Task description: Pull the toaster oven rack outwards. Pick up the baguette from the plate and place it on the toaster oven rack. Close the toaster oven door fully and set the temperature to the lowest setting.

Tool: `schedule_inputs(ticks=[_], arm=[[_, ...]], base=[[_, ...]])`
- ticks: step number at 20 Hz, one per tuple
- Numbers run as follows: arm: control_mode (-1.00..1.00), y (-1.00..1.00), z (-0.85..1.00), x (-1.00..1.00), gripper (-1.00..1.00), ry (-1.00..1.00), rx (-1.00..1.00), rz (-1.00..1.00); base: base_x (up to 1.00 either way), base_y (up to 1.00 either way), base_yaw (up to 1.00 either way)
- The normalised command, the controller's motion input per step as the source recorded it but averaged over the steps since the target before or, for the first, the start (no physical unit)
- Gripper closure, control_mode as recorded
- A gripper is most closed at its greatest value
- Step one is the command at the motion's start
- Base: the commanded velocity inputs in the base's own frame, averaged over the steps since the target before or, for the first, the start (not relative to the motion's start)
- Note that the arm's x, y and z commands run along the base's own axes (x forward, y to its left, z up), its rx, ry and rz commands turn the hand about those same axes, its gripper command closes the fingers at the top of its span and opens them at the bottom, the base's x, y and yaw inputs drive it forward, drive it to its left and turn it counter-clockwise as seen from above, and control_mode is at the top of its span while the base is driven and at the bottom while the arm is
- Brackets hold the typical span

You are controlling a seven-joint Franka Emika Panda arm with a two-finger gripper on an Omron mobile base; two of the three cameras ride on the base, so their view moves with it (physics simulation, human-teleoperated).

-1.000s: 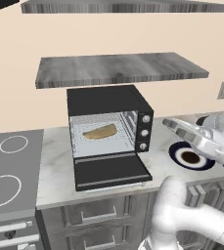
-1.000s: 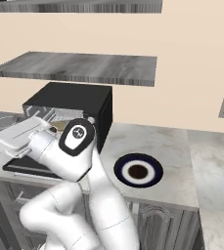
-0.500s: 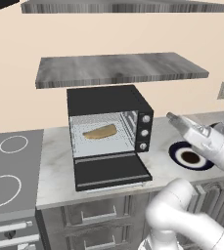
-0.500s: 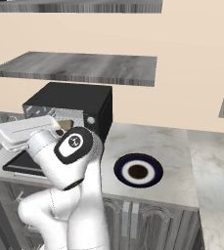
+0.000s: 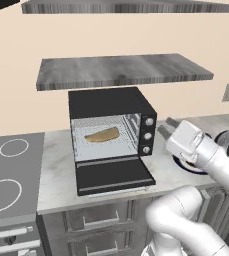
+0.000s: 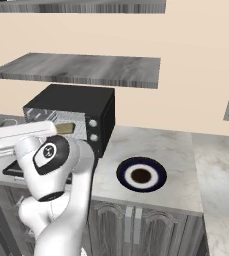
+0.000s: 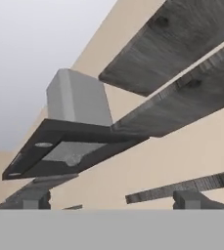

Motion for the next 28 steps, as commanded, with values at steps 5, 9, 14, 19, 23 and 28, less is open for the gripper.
schedule_inputs(ticks=[5,9,14,19,23,28], arm=[[-1.00,0.38,-0.55,-0.07,-1.00,-0.05,-0.27,-0.14],[-1.00,0.38,-0.52,-0.09,-1.00,-0.03,-0.27,-0.13],[-1.00,0.39,-0.32,-0.21,-1.00,-0.02,-0.23,-0.14],[-1.00,0.50,-0.28,-0.28,-1.00,0.01,-0.24,-0.17],[-1.00,0.63,-0.26,-0.28,-1.00,0.04,-0.24,-0.22],[-1.00,0.74,-0.28,-0.24,-1.00,0.10,-0.26,-0.26]], base=[[0.00,0.00,0.00],[0.00,0.00,0.00],[0.00,0.00,0.00],[0.00,0.00,0.00],[0.00,0.00,0.00],[0.00,0.00,0.00]])
